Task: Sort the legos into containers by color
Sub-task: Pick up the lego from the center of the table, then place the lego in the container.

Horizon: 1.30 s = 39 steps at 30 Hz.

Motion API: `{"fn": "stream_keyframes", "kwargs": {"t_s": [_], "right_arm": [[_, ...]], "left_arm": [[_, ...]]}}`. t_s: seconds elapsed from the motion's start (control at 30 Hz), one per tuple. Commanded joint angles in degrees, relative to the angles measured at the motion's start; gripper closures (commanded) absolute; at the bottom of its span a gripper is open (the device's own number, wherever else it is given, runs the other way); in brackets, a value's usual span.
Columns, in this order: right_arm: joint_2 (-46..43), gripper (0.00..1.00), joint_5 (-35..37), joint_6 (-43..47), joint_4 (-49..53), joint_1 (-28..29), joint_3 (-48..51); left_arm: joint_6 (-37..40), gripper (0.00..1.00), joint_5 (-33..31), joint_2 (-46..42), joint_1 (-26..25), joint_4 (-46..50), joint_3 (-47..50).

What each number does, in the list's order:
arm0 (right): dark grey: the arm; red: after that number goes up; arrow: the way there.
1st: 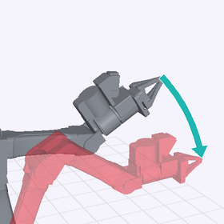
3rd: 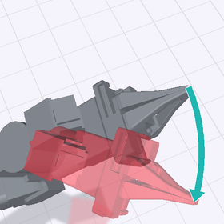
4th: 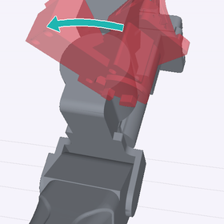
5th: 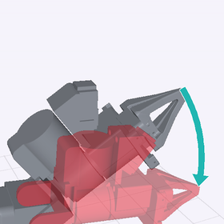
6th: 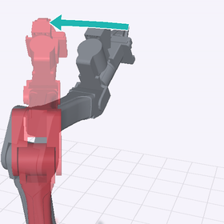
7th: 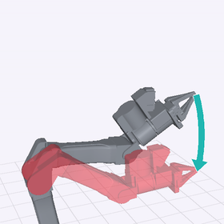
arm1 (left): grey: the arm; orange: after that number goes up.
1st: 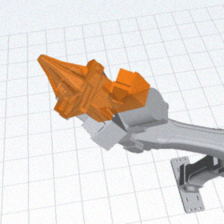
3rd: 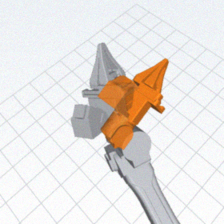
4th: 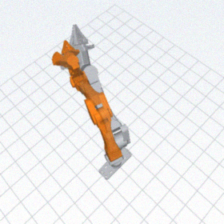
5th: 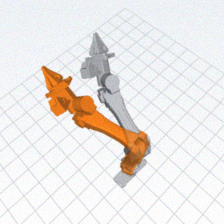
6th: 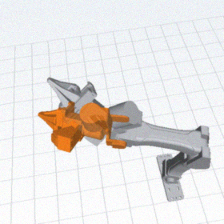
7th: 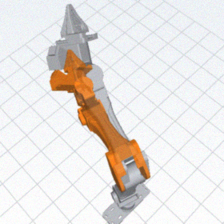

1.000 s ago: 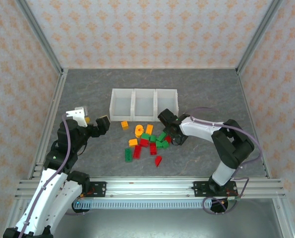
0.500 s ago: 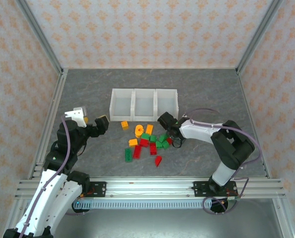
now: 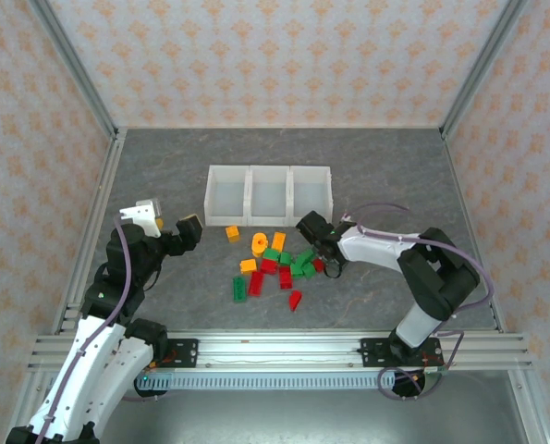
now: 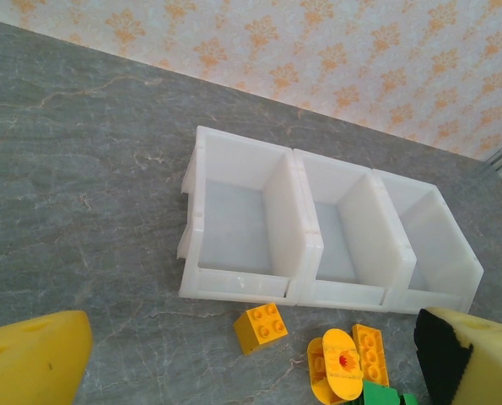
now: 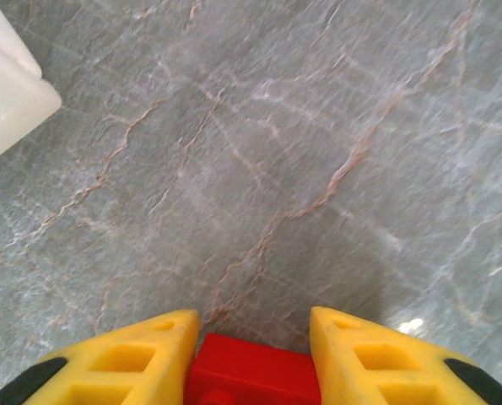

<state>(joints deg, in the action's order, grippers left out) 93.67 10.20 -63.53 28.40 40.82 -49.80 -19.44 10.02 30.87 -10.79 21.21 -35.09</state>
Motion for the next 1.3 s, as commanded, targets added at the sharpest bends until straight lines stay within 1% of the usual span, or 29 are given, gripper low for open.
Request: {"fn": "stream_keyframes", "kwargs": {"t_s": [0.0, 0.13, 0.33, 0.5, 0.67, 0.77, 0.83, 0.93, 1.1, 1.27], "right_arm": [[-3.17, 0.63, 5.56, 1.92, 4.84, -0.31, 0.01], [-6.94, 0.66, 7.84, 4.96, 6.13, -0.3, -2.63], [-12.74, 0.68, 12.16, 10.66, 7.53, -0.39, -9.35], [-13.98, 0.69, 15.17, 21.89, 1.59, -0.72, -14.66], [-10.65, 0.7, 14.53, 35.64, -8.7, -2.41, -17.76], [-7.53, 0.7, 11.18, 41.89, -14.09, -4.33, -19.11], [-4.89, 0.7, 7.36, 46.16, -17.63, -5.75, -20.16], [-1.16, 0.69, 3.95, 51.03, -20.35, -6.72, -22.24], [5.26, 0.68, 0.01, 55.55, -21.24, -8.02, -26.09], [10.75, 0.65, -1.4, 57.67, -20.73, -8.25, -29.63]], "left_arm": [[0.55, 0.01, -1.09, -0.02, -0.03, -1.61, 0.46], [0.55, 0.01, -1.14, 0.06, -0.03, -1.62, 0.46], [0.55, 0.01, -1.06, 0.24, -0.09, -1.61, 0.46], [0.55, 0.01, -0.97, 0.42, -0.02, -1.7, 0.46], [0.55, 0.01, -0.88, 0.59, -0.08, -1.69, 0.46], [0.55, 0.01, -0.96, 0.5, -0.03, -1.66, 0.46], [0.55, 0.01, -1.06, 0.42, -0.1, -1.57, 0.46], [0.57, 0.01, -1.13, 0.16, -0.1, -1.61, 0.56], [0.55, 0.01, -1.14, 0.15, -0.04, -1.58, 0.55], [0.55, 0.01, -1.06, 0.15, -0.09, -1.61, 0.55]]}}
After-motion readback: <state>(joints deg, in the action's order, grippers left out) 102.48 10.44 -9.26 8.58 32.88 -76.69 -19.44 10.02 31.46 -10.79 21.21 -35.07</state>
